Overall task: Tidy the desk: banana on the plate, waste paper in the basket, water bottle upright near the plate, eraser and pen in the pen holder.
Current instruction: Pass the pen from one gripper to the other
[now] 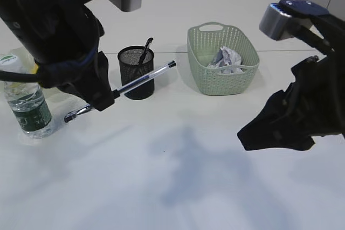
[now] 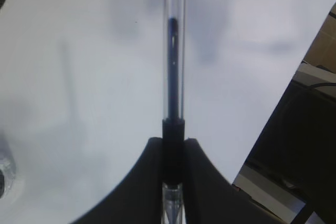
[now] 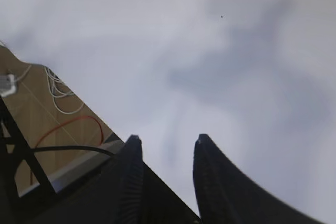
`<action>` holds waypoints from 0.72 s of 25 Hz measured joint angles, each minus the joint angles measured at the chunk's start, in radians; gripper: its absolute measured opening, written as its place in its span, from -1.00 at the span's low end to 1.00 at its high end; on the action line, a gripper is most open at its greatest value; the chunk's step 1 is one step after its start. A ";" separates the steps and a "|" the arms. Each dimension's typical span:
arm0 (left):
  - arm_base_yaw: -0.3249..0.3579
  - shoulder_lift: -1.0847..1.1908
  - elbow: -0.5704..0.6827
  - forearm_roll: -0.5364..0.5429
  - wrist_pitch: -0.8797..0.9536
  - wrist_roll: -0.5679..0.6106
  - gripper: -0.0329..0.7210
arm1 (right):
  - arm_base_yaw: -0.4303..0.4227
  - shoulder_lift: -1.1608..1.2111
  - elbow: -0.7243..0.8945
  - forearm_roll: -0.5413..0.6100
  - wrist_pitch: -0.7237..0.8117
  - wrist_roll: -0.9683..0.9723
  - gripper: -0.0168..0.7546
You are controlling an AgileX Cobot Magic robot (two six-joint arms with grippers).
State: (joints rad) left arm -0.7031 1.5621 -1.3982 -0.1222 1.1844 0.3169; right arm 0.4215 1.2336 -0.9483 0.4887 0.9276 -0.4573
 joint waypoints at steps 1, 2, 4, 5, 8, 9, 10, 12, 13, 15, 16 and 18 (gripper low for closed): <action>0.000 -0.004 0.000 0.004 0.002 -0.002 -0.80 | 0.000 0.000 0.015 0.031 -0.021 -0.011 -0.30; 0.000 -0.011 0.000 0.006 0.002 -0.004 -0.80 | 0.000 0.000 0.035 0.068 -0.046 -0.022 -0.30; 0.000 -0.013 0.000 0.007 0.002 -0.010 -0.80 | 0.000 0.000 0.075 0.150 -0.098 -0.052 -0.30; 0.000 -0.013 0.000 0.007 0.002 -0.012 -0.80 | 0.000 0.000 0.090 0.202 -0.130 -0.068 -0.30; 0.000 -0.013 0.000 0.007 0.002 -0.013 -0.80 | 0.000 0.000 0.136 0.360 -0.224 -0.134 -0.31; 0.000 -0.013 0.000 0.007 0.002 -0.016 -0.80 | 0.000 0.000 0.149 0.418 -0.257 -0.155 -0.31; 0.000 -0.013 0.000 0.007 0.002 -0.016 -0.80 | 0.000 0.000 0.163 0.478 -0.288 -0.184 -0.31; 0.000 -0.013 0.000 0.007 0.002 -0.018 -0.80 | 0.000 0.000 0.190 0.594 -0.334 -0.247 -0.31; 0.000 -0.013 0.000 0.007 0.002 -0.018 -0.80 | 0.000 0.000 0.206 0.665 -0.354 -0.287 -0.31; 0.000 -0.013 0.000 0.007 0.002 -0.023 -0.80 | 0.000 0.000 0.237 0.811 -0.385 -0.381 -0.31; 0.000 -0.013 0.000 0.007 0.000 -0.025 -0.80 | 0.000 0.000 0.255 0.898 -0.397 -0.424 -0.31; 0.000 -0.013 0.000 0.007 -0.009 -0.027 -0.80 | 0.000 0.000 0.291 1.063 -0.404 -0.529 -0.31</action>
State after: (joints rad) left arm -0.7031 1.5493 -1.3982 -0.1147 1.1754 0.2894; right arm 0.4215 1.2336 -0.6576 1.5516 0.5236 -0.9863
